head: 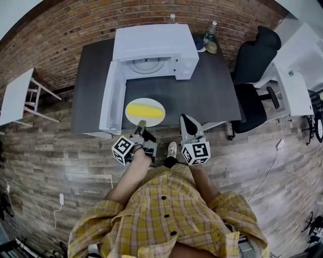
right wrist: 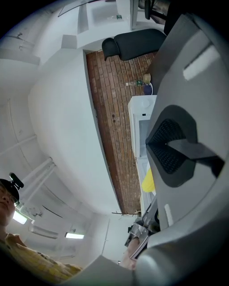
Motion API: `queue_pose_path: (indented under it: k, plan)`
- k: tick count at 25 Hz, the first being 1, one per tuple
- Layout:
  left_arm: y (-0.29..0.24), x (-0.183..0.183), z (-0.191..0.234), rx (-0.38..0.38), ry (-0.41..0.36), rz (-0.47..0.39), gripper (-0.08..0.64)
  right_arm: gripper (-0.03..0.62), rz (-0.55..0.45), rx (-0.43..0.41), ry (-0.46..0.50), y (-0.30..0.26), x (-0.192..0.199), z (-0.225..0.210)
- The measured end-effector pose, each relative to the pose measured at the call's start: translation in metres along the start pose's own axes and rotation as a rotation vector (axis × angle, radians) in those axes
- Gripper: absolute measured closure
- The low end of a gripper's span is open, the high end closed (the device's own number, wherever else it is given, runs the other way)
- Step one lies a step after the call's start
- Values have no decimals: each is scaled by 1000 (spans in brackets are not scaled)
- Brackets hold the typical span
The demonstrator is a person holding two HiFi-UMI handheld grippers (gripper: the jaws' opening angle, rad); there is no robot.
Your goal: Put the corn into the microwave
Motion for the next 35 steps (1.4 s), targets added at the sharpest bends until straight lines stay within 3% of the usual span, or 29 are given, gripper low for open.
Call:
queue_pose_path:
  k: [11,35]
  plan:
    - [-67,-5,-10,2,17,-67,545,597,18,-79,-8,-66,1,-38]
    - [-168,-30,7,-26,25,-177,545,597,61,-194,-7,-128,12,-76]
Point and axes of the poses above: the fingertips, and each gripper's own axes: y backward along the fingers, z to its left, x out of its underside, the point moved 2 cm from there along y, backward along the fingers, and after that the axes turned 1 degree about z, right-handed, at the moved point
